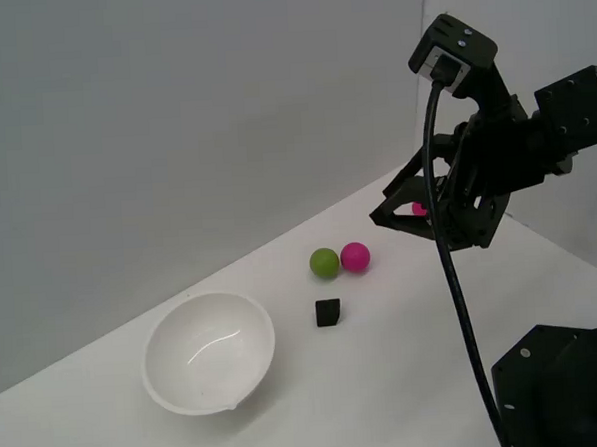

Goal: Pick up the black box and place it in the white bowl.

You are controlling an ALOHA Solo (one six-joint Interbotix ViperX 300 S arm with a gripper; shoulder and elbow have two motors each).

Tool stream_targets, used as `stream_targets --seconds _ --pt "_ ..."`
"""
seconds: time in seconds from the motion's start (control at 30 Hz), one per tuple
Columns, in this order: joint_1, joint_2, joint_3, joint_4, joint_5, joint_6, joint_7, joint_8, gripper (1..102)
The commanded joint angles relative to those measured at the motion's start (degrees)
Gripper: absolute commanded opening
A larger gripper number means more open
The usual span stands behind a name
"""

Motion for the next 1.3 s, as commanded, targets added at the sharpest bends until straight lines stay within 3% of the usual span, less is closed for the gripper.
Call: stream_targets --seconds 0.0,0.17,0.57,0.7,0.97,1.1,1.27 --pt "-3.2 -1.6 -1.7 -0.8 -0.9 -2.2 -1.9 0.0 46" --pt "-7.2 -6.3 -6.4 -0.4 -0.4 -4.6 -4.6 0.0 50" --pt "-12.7 -15.0 -14.9 1.1 1.0 -4.7 -12.1 0.1 52" --pt "-13.2 -18.6 -18.5 1.2 1.1 -4.7 -13.3 0.1 66" --pt "-13.8 -24.3 -24.3 2.1 1.9 -4.7 -16.4 0.4 71" --pt "-14.0 -26.5 -26.5 1.9 1.8 -4.7 -16.7 0.5 89" --pt "-14.2 -29.1 -29.2 1.9 1.8 -4.7 -17.7 0.5 91"
